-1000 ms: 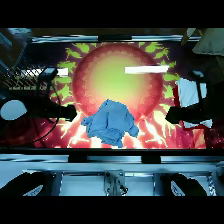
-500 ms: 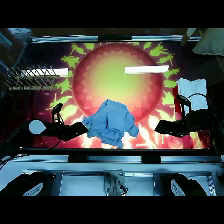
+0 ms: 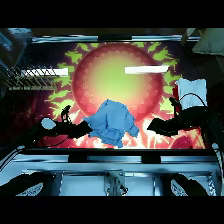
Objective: Fold the shirts.
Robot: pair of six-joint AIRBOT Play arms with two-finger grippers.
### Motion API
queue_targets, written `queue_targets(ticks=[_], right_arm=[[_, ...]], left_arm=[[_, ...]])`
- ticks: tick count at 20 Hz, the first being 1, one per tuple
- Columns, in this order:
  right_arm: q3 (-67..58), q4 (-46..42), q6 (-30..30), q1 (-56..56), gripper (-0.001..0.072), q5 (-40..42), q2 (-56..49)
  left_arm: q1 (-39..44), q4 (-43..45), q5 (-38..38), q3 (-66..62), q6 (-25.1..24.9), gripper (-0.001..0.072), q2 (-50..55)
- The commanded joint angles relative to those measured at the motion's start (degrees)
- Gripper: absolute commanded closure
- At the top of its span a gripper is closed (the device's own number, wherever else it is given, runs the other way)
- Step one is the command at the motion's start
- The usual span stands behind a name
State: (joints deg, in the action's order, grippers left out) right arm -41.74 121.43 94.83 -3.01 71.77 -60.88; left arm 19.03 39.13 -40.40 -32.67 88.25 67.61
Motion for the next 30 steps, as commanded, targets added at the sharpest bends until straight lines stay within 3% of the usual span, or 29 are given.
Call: queue_targets(ticks=[1,5,10,11,12,13,16,19,22,26,30], right_arm=[[0.1,4.3,1.3,5.4,0.0088,-4.0,-5.0],[0.1,4.3,0.7,13.2,0.0088,-11.4,-11.1],[0.1,6.9,0.3,14.3,0.0091,-16.5,-16.2],[0.0,7.3,0.4,14.3,0.0231,-17.5,-16.2],[-0.5,7.2,0.5,14.3,0.0499,-17.3,-16.2],[-1.4,7.2,2.1,14.3,0.0623,-16.3,-16.2],[-7.2,3.5,11.1,14.3,0.0627,-7.7,-13.6],[-18.9,-13.0,11.1,14.2,0.0627,-1.4,-3.9],[-35.7,-27.2,11.2,14.2,0.0626,-3.2,8.2],[-55.3,-20.3,8.7,14.2,0.0627,-12.4,19.5],[-62.9,-16.8,4.8,14.2,0.0626,-15.6,25.1]], left_arm=[[-0.5,-3.0,-1.3,-2.7,-6.2,0.0679,1.6],[-3.9,-1.8,-8.3,-5.8,-9.2,0.0676,1.3],[-5.0,-1.5,-13.9,-6.0,-11.6,0.0676,-0.7],[-5.0,-1.5,-13.7,-6.1,-12.3,0.0676,-1.5],[-5.1,-1.4,-13.6,-6.5,-13.4,0.0676,-2.6],[-5.2,-1.4,-13.6,-7.4,-14.8,0.0676,-3.6],[-5.8,-1.0,-13.9,-15.0,-18.2,0.0677,-8.1],[-8.5,3.8,-14.3,-32.1,-18.1,0.0677,-14.4],[-12.1,9.5,-14.3,-54.5,-17.5,0.0677,-19.3],[-14.8,10.8,-14.3,-75.8,-14.3,0.0677,-22.7],[-14.8,23.1,-19.5,-79.3,-12.4,0.0677,-27.0]])
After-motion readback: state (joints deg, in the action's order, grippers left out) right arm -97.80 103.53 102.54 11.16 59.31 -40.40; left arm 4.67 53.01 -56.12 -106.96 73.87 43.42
